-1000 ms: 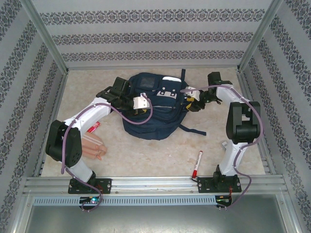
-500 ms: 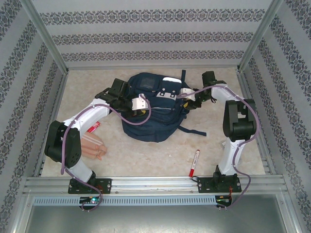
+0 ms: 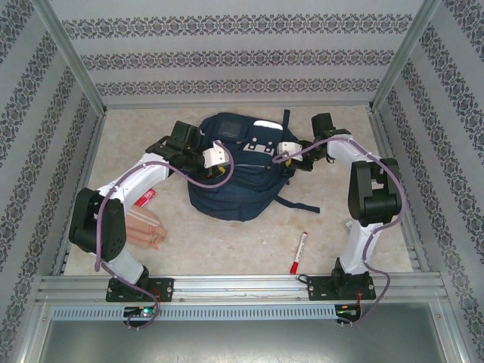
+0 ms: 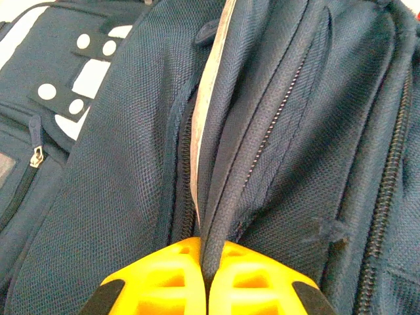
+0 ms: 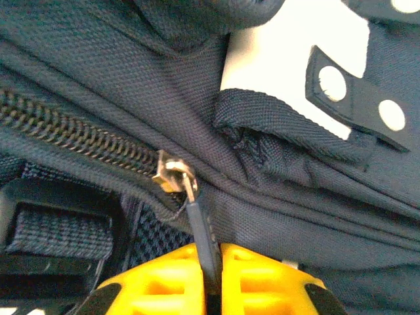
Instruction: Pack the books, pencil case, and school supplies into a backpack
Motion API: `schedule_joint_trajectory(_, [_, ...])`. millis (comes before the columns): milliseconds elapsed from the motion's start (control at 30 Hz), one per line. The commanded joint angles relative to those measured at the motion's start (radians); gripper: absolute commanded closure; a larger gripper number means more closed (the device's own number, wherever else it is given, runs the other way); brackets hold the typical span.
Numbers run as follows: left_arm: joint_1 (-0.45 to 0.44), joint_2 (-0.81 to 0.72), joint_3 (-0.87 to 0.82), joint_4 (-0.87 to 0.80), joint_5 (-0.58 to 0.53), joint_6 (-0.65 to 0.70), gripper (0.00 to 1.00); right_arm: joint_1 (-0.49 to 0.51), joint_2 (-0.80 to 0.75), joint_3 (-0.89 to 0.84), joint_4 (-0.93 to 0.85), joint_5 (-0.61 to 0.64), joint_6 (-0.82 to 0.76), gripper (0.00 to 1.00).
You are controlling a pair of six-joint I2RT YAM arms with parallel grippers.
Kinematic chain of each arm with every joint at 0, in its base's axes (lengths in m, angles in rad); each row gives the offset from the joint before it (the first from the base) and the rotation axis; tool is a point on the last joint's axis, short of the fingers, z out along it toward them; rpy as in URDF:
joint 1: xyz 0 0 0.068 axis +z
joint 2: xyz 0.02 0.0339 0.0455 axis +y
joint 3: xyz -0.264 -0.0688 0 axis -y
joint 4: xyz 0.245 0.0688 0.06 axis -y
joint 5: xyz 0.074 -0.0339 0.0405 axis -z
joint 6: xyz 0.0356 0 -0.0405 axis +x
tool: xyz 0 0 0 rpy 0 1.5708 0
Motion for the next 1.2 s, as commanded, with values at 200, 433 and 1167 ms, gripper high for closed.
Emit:
schedule_joint_trajectory(200, [0.010, -0.017, 0.028, 0.056, -0.057, -0.139, 1.00, 0.010, -0.142, -0.020, -0.022, -0.004, -0.056, 0.96])
schedule_joint_trajectory(433, [0.009, 0.000, 0.038, 0.089, -0.081, -0.240, 1.00, 0.020, -0.205, -0.117, 0.045, -0.031, -0.129, 1.00])
schedule_joint_trajectory(1167, [0.011, 0.017, -0.009, 0.123, 0.007, -0.224, 1.00, 0.066, -0.430, -0.504, 0.751, -0.293, 0.005, 1.00])
